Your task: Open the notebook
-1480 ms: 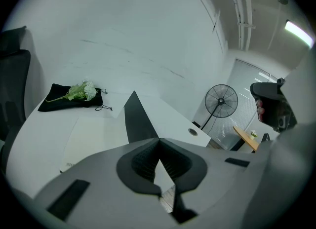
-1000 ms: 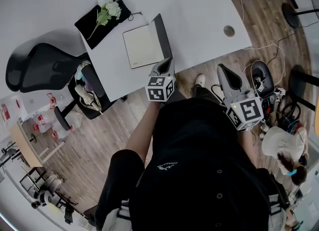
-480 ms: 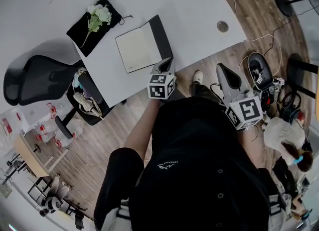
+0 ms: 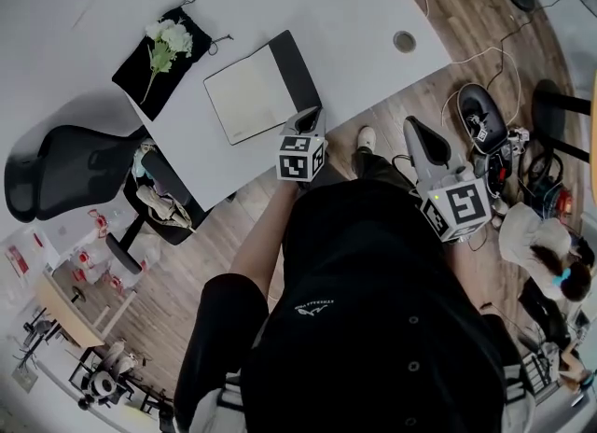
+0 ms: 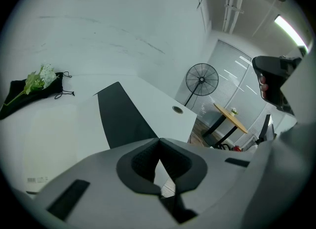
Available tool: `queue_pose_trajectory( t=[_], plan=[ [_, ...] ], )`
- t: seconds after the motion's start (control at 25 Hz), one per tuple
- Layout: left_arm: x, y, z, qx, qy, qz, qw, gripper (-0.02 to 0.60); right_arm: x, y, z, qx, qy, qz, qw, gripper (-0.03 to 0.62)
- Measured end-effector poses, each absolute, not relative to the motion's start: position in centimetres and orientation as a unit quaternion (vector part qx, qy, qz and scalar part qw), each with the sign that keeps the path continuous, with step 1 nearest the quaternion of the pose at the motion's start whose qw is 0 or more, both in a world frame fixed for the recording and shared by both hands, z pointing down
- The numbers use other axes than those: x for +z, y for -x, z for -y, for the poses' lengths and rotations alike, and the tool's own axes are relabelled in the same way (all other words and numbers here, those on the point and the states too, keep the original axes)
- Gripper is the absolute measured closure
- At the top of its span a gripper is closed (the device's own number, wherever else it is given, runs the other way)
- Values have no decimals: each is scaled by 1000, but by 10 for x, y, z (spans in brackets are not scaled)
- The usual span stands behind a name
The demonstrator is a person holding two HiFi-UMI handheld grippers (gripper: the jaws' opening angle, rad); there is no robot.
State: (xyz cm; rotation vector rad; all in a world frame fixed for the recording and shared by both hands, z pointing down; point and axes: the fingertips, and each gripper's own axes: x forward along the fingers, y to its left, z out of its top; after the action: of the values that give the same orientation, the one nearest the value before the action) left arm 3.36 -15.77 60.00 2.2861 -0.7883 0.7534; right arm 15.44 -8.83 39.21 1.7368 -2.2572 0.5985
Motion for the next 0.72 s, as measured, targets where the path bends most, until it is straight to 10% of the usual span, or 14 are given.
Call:
queue_pose_trajectory(
  t=[0.72],
  plan=[
    [647, -52, 161, 340, -851, 249, 313, 575, 401, -176, 77, 216, -644, 723, 122, 589]
  ],
)
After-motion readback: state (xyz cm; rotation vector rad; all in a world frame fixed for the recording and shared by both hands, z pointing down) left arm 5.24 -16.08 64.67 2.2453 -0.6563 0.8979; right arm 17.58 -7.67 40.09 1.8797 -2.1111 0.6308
